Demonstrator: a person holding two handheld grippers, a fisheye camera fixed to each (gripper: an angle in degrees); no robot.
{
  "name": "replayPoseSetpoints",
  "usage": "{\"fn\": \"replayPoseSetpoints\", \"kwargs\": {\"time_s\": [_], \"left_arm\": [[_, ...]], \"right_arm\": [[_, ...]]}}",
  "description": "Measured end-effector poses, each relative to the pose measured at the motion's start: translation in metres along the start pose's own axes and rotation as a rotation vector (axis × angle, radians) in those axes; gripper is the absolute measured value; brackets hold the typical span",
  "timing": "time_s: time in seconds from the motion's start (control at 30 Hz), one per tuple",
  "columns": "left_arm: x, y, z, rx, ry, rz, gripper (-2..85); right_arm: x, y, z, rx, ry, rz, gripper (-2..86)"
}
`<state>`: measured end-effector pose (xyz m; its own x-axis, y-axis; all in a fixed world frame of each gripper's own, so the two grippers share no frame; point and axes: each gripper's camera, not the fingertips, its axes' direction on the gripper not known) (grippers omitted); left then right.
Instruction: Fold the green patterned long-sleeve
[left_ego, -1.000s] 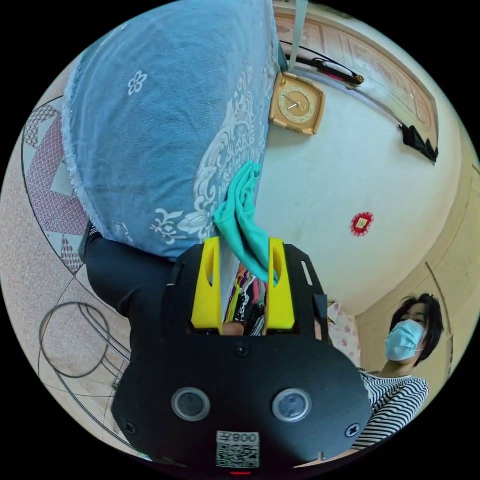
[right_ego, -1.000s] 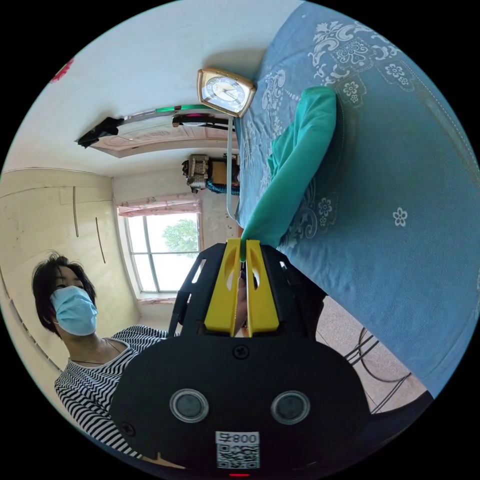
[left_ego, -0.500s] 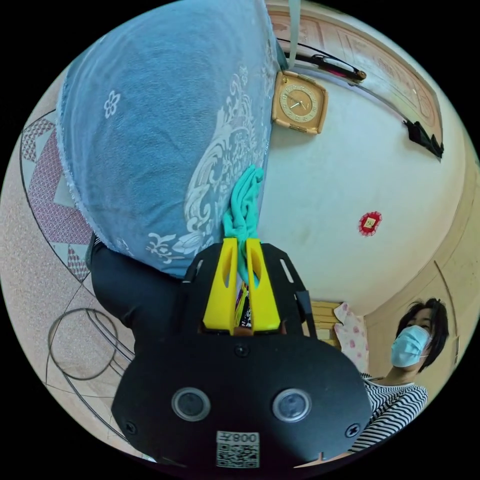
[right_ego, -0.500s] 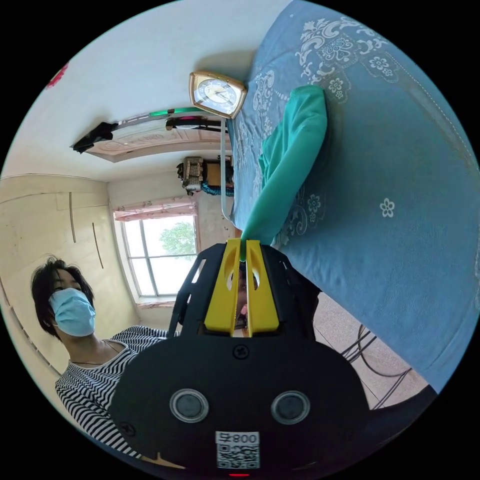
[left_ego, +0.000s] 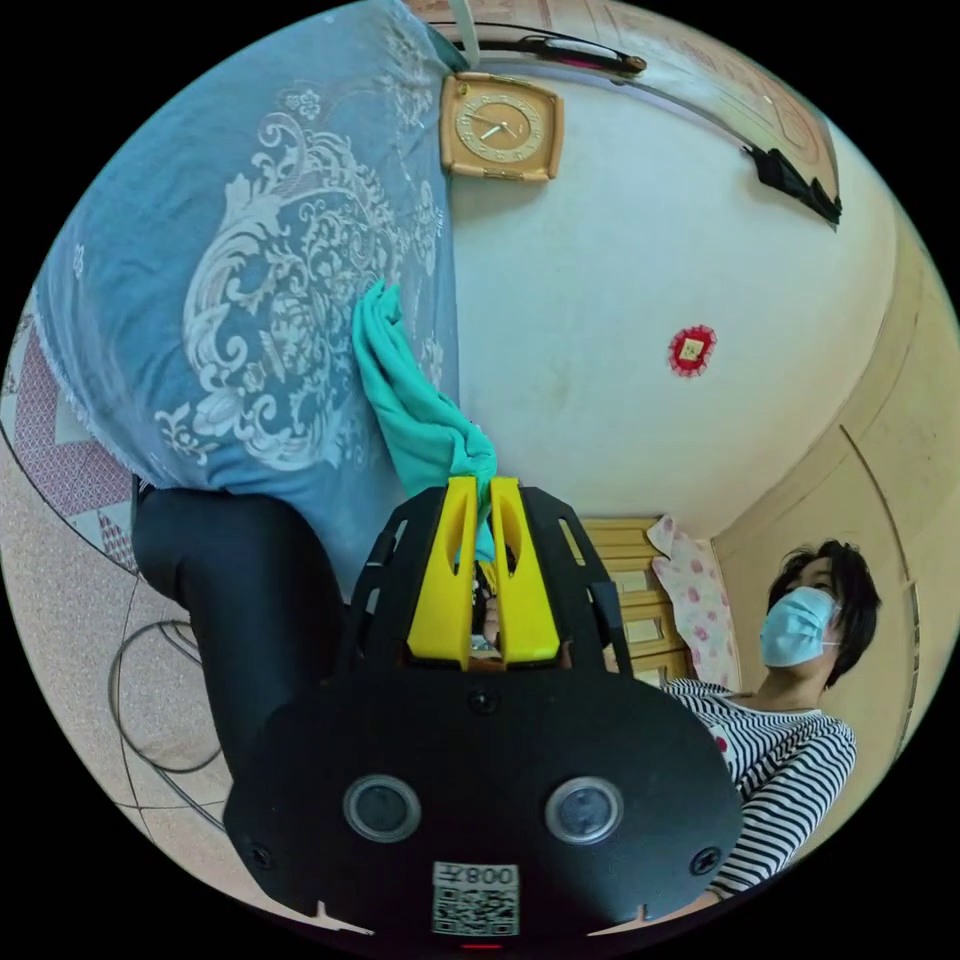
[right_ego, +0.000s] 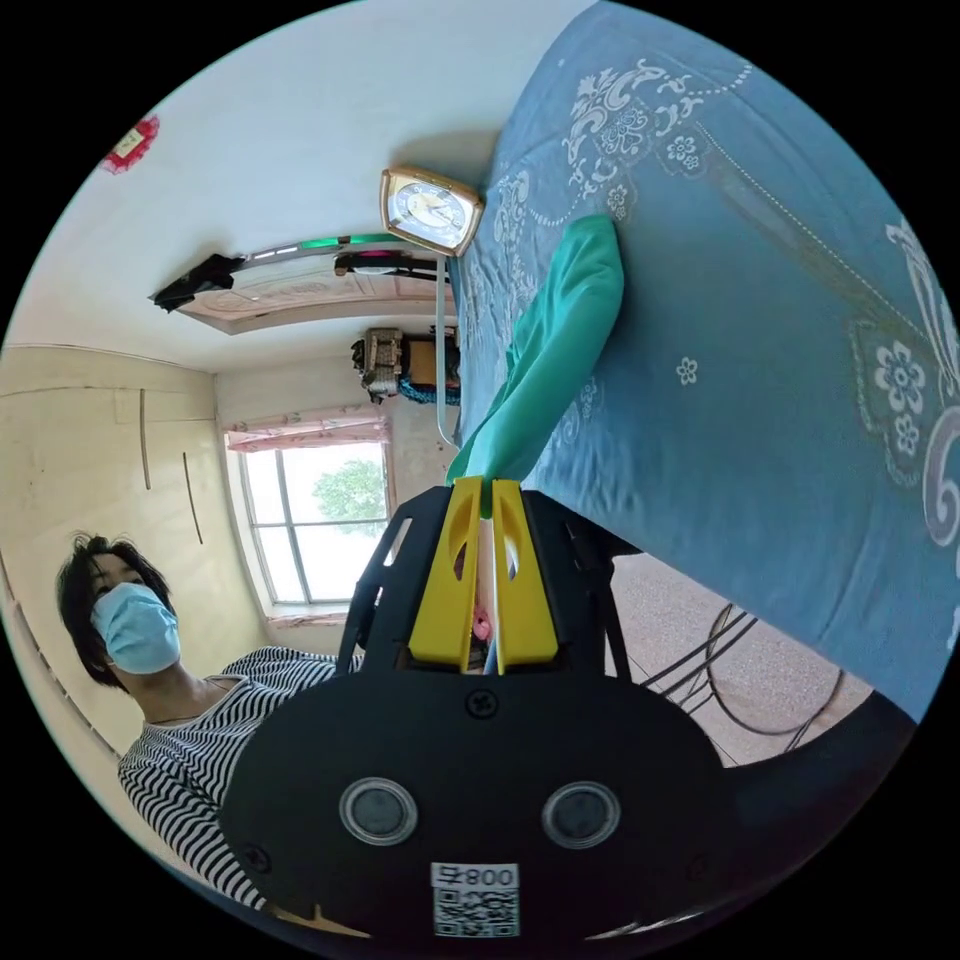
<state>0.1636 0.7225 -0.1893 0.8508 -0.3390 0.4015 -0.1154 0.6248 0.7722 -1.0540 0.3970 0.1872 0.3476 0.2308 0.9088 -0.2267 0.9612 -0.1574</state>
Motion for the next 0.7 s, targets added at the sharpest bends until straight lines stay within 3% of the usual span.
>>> {"fn": "replayPoseSetpoints", "kwargs": {"time_s": [0.7], "left_arm": [[0.244, 0.038, 0.071, -0.295, 0.095, 0.2, 2.4]], "right_arm": [[0.12, 0.122, -0.242, 0.175, -0.175, -0.113, 1.5]]}}
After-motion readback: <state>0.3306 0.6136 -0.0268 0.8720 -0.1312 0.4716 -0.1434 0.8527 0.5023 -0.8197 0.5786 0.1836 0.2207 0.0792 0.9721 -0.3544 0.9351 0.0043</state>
